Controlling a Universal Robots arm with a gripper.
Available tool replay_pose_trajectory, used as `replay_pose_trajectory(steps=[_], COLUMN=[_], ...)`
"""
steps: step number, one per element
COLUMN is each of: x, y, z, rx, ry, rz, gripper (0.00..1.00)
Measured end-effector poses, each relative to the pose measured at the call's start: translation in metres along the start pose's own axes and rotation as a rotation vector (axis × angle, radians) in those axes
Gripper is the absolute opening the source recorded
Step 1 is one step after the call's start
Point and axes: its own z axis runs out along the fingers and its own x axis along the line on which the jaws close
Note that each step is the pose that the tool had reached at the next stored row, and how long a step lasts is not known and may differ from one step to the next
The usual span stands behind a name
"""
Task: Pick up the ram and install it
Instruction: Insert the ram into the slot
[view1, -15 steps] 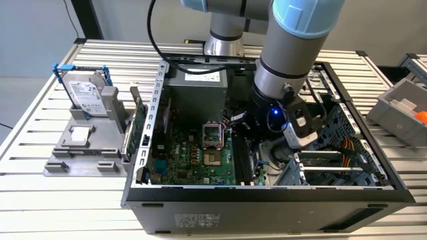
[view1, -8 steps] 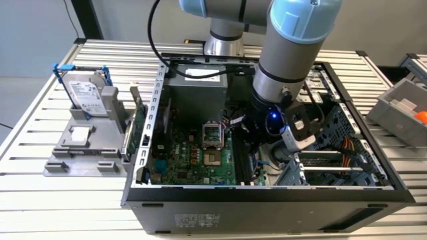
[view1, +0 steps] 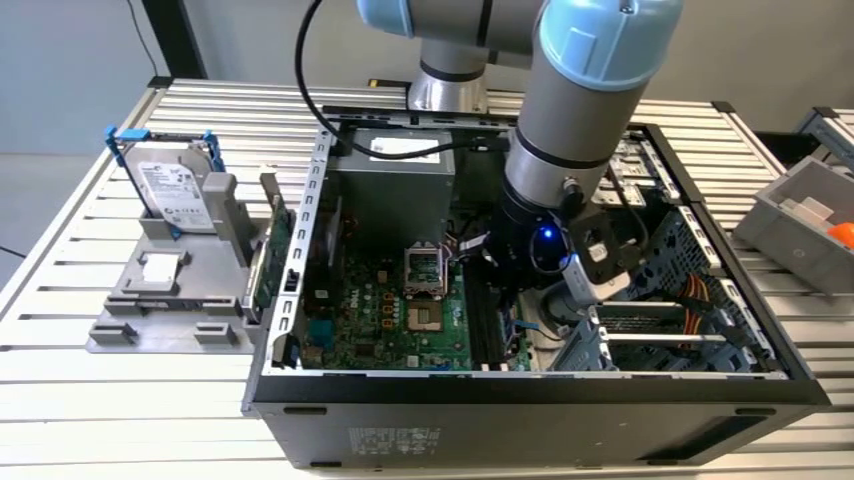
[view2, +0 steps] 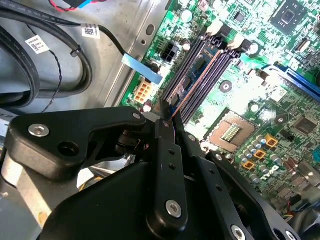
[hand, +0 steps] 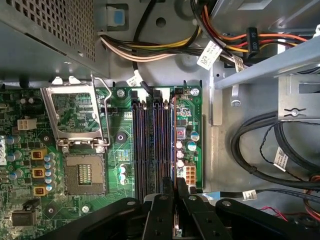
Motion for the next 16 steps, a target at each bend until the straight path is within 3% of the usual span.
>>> replay_pose_trajectory(steps=[16], x=[0.0019], y=[-0.0023], z=[0.0085], rx=[0.0017], ry=[-0.0001], rz=[-0.012], gripper=[0.00])
